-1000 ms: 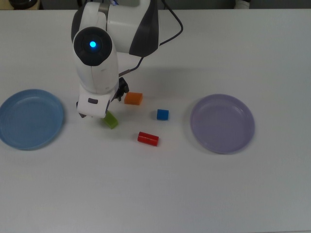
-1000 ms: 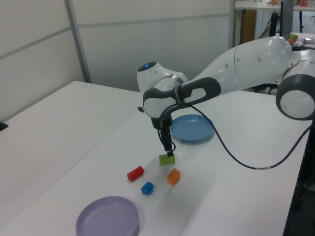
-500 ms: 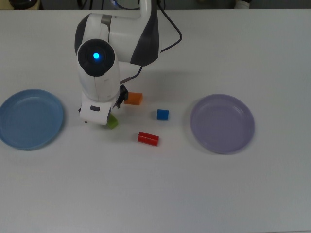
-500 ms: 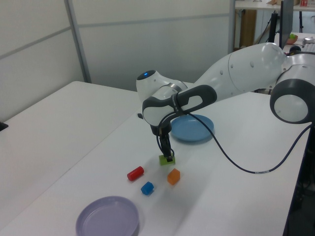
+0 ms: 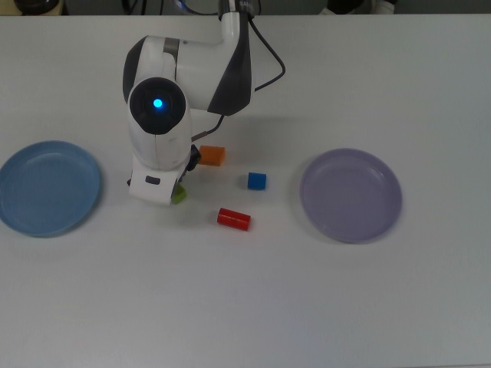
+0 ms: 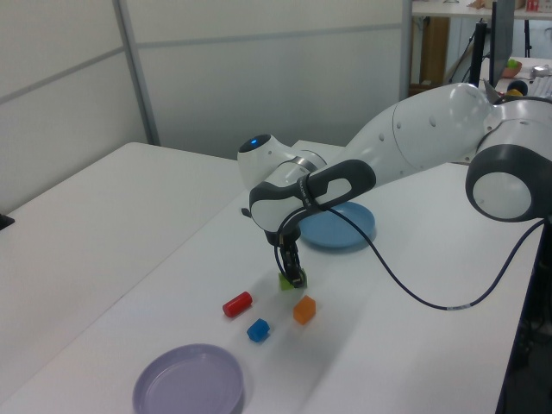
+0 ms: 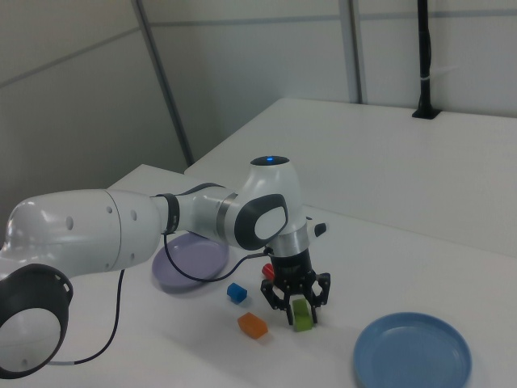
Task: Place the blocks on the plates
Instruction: 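Lift the green block, carry it over the blue plate, release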
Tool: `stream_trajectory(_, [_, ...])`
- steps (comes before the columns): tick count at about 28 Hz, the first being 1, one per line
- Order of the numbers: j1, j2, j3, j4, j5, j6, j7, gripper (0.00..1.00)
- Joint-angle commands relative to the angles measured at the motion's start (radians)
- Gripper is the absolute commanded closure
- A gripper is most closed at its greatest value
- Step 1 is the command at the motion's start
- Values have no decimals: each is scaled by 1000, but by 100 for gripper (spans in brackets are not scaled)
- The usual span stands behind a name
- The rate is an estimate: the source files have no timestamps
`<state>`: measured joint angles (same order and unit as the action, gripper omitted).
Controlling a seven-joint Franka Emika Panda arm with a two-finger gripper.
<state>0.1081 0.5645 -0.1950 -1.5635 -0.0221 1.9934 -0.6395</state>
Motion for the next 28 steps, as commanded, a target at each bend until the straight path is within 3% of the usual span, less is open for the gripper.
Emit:
stream_trajectory(1, [5,-9,2,-15,-18,28,24,100])
stream_trajectory(13, [2,-46,0,-9,-4,15,31,100])
stream_trajectory(23, [-8,-97,-6,-3,13,15,161,100])
stream_trajectory(28, [-53,-103,-12,16,37,15,179,100])
